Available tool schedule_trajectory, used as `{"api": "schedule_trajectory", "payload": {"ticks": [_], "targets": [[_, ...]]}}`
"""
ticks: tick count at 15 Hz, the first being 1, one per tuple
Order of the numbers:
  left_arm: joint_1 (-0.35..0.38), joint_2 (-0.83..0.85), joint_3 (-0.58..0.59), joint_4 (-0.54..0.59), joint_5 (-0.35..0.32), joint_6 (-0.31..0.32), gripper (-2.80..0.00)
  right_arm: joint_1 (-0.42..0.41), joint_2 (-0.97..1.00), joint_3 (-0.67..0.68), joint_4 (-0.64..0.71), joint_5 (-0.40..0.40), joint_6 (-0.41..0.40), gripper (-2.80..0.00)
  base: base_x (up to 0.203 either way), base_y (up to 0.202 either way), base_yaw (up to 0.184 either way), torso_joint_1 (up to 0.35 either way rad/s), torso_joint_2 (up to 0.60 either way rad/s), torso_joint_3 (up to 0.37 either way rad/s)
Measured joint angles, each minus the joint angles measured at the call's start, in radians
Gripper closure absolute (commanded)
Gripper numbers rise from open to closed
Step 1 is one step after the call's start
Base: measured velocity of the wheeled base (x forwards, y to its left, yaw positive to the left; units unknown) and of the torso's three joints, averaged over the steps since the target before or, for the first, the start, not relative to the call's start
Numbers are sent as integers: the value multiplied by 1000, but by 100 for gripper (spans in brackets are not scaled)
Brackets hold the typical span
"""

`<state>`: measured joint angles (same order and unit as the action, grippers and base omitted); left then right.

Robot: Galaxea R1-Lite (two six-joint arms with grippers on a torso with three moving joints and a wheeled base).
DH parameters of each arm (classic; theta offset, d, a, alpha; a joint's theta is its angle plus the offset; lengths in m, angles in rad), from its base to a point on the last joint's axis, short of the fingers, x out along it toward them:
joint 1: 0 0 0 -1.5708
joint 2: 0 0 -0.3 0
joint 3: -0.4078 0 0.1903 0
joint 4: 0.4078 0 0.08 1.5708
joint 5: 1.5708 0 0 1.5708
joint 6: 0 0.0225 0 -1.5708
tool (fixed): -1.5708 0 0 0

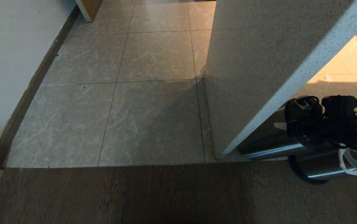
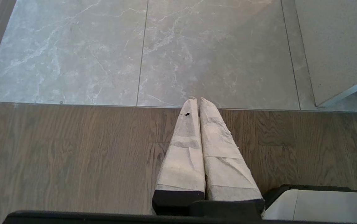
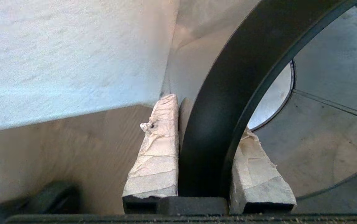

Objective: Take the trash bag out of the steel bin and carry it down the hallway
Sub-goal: Place the outer trash can on the ground

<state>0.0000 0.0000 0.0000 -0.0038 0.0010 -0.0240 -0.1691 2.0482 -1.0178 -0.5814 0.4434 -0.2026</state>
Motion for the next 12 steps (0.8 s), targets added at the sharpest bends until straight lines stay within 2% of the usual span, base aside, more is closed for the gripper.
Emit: {"api": "schedule_trajectory", "payload": {"ticks": [8,9,10,12], "targets": [[0,0,0,0,0,0,0,22,174,-123,-24,-33,-6,0,0,0,0,0,0,0],[0,0,0,0,0,0,0,22,182,-129,-25,-35,-6,-161,0,0,0,0,0,0],[0,0,0,0,0,0,0,21,187,-136,-28,-37,-5,-280,0,0,0,0,0,0],[0,0,0,0,0,0,0,21,190,-139,-17,-37,-2,-280,0,0,0,0,0,0]]}}
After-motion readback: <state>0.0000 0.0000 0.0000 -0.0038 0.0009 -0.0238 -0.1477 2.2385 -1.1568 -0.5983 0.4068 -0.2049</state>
